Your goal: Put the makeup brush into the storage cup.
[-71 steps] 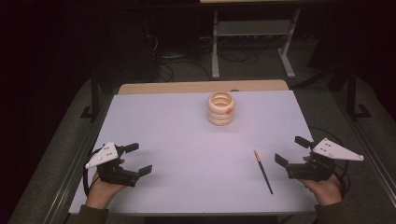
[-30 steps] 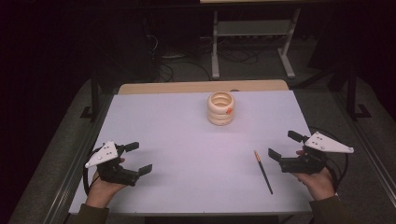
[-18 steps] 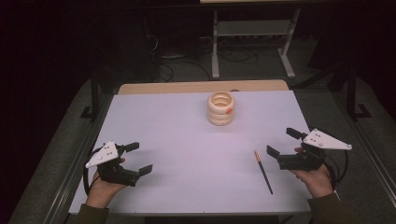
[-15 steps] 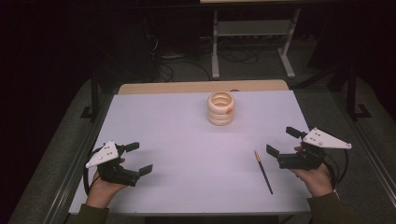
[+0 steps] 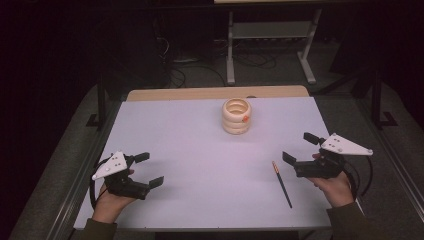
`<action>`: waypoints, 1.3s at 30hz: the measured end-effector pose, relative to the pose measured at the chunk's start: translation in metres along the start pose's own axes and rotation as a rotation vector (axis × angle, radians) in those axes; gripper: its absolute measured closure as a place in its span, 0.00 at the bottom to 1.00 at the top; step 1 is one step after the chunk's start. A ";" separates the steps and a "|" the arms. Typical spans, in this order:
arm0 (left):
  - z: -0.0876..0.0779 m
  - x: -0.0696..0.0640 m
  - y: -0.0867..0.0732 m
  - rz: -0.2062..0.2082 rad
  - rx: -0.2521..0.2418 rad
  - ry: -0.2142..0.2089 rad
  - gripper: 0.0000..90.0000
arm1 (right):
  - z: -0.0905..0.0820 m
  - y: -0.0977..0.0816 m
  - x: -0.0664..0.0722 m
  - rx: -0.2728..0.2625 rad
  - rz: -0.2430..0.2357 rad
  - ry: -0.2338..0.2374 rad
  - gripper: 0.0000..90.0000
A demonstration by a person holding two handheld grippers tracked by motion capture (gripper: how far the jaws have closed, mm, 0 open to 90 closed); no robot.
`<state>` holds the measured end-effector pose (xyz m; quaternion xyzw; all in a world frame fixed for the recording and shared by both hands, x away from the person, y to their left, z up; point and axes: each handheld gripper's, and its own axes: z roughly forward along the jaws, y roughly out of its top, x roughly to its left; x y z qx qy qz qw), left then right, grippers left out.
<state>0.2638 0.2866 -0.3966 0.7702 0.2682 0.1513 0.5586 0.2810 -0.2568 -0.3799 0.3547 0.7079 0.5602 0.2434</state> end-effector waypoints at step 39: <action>0.000 0.000 0.000 -0.003 0.002 0.002 0.03 | 0.031 0.016 0.003 0.071 0.000 0.005 0.00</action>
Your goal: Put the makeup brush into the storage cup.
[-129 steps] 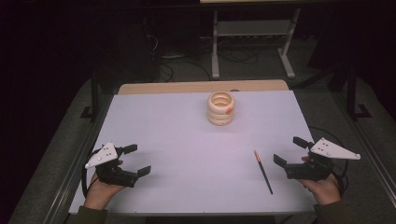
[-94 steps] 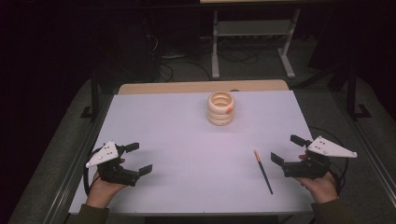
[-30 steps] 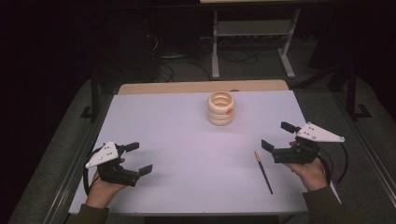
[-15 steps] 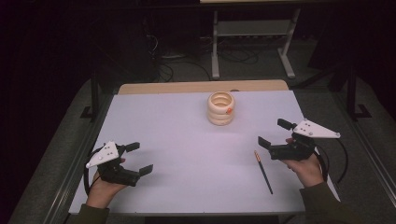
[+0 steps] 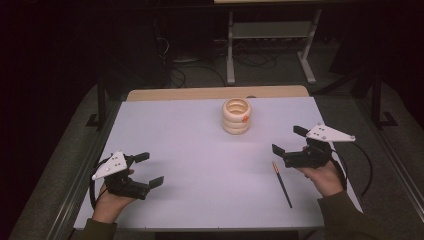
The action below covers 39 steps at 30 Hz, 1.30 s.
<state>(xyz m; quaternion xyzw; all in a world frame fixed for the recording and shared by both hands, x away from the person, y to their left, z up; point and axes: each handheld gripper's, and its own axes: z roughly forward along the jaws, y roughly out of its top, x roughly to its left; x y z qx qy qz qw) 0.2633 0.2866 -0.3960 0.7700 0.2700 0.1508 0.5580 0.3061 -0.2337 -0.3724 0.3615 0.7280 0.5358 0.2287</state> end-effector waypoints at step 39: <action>0.001 0.001 0.000 0.004 0.006 -0.001 0.04 | 0.012 0.012 0.000 0.266 0.003 -0.027 0.06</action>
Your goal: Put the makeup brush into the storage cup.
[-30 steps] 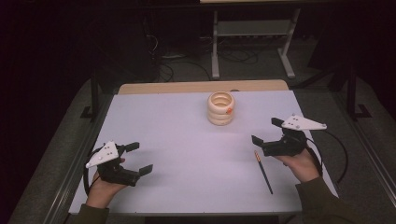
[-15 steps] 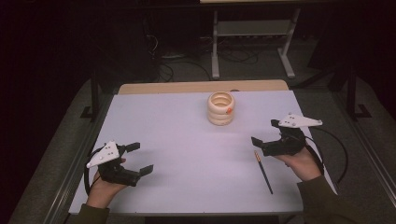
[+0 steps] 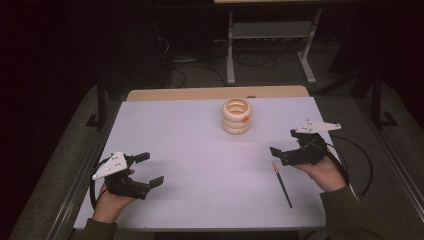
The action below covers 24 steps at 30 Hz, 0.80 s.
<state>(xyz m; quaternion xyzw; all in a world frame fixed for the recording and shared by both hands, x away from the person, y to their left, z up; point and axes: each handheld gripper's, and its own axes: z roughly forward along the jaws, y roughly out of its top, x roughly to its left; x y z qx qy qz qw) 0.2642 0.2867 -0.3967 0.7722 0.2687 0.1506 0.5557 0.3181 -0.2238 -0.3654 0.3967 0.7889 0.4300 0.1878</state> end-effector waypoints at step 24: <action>0.001 -0.001 0.000 -0.006 0.000 -0.002 0.04 | -0.002 0.001 -0.001 0.102 0.019 -0.005 0.07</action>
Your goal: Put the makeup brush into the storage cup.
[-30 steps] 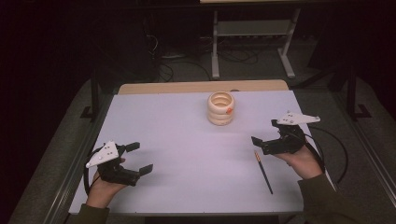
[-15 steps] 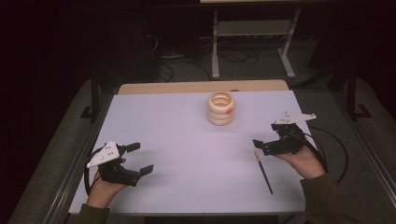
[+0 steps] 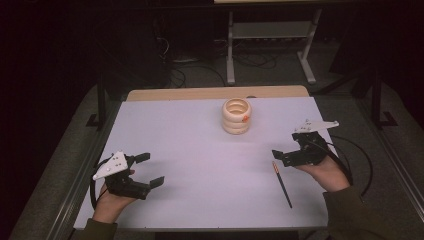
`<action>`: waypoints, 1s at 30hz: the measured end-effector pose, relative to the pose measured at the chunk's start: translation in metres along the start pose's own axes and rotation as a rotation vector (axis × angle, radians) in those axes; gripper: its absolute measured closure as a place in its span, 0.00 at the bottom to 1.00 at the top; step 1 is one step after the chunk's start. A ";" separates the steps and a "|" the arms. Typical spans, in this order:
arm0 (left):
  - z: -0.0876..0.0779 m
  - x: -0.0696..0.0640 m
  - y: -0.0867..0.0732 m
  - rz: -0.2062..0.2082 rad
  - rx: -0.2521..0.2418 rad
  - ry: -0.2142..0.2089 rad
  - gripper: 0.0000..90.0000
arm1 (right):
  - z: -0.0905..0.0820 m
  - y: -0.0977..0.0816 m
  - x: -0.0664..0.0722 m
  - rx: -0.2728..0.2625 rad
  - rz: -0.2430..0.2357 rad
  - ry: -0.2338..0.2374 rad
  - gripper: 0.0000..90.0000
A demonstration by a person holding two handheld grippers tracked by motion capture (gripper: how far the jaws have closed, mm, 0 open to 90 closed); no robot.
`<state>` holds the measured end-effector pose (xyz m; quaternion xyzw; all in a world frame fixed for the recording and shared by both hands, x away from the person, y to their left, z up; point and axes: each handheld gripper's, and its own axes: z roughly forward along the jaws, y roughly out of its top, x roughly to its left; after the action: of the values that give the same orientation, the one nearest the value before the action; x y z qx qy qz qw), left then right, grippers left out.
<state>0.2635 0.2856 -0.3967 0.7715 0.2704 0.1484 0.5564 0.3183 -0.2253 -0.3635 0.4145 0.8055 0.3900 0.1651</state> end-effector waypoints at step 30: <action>-0.001 0.001 0.000 0.004 0.000 0.002 0.04 | 0.006 -0.006 0.000 0.193 0.074 0.006 0.08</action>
<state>0.2635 0.2864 -0.3963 0.7718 0.2693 0.1502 0.5560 0.3189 -0.2247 -0.3716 0.4567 0.8240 0.3176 0.1076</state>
